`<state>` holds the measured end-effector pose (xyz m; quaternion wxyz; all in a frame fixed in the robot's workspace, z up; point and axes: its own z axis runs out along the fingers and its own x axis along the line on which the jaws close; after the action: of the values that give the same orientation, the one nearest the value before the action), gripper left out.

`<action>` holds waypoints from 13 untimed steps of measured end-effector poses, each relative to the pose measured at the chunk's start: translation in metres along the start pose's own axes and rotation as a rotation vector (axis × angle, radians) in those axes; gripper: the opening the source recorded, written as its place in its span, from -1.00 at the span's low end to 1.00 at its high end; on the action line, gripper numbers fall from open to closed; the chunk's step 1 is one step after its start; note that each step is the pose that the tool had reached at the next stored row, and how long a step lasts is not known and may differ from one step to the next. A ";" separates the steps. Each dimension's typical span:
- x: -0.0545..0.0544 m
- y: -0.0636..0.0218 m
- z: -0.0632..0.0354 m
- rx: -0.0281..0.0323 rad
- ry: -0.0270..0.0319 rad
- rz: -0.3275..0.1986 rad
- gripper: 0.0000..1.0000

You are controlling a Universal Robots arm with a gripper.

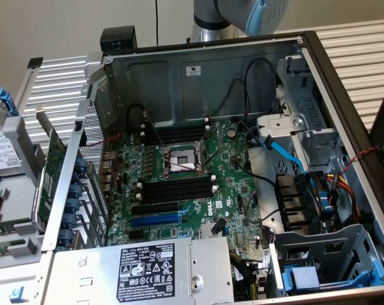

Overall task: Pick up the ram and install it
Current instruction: 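Reach for the ram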

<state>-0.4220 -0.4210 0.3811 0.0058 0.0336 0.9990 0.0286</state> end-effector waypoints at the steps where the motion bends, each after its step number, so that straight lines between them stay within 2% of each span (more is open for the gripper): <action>1: 0.004 -0.0007 0.0001 -0.0003 0.0000 0.000 -0.80; 10: 0.044 -0.0093 -0.0001 -0.0055 0.0002 0.000 -0.80; 13: 0.049 -0.0109 -0.0003 -0.0070 0.0005 0.000 -0.80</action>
<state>-0.4714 -0.4286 0.3804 0.0057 0.0336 0.9989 0.0320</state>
